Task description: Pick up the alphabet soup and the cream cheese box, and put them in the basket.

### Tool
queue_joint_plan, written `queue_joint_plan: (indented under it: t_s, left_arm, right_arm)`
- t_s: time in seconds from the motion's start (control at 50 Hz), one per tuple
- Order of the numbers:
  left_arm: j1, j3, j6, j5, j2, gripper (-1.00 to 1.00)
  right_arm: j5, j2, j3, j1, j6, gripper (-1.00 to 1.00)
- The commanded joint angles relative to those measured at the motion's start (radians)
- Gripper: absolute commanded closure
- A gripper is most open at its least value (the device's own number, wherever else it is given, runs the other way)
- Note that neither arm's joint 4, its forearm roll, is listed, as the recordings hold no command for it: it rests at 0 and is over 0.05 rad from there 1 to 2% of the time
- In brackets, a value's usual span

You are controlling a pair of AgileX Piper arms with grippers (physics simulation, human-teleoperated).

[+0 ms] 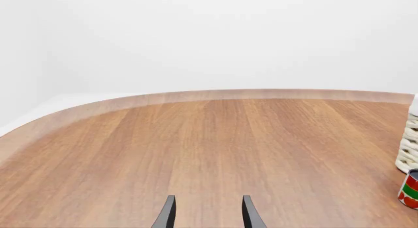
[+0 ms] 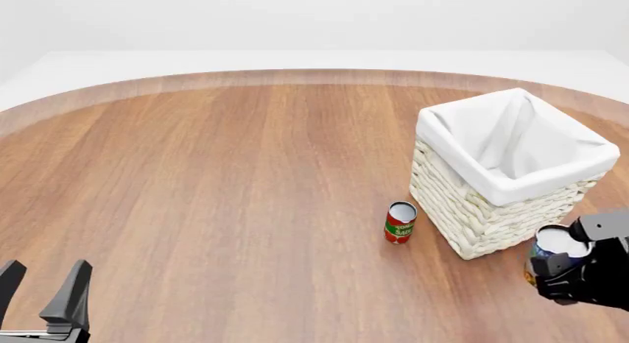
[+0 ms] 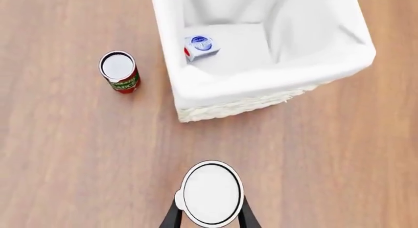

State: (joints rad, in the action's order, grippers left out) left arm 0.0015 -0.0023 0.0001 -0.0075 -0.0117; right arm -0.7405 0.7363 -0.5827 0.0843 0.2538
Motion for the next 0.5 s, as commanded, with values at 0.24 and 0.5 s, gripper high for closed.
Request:
queue_joint_plan:
  t_s: [0.24, 0.5]
  left_arm:
    - [0.000, 0.000, 0.000, -0.001, -0.001, -1.00]
    - [0.000, 0.000, -0.001, -0.007, -0.009, -1.00]
  right_arm:
    - [-0.151, 0.008, -0.259, 0.016, 0.025, 1.00]
    - [-0.173, 0.050, -0.377, -0.003, 0.014, 1.00]
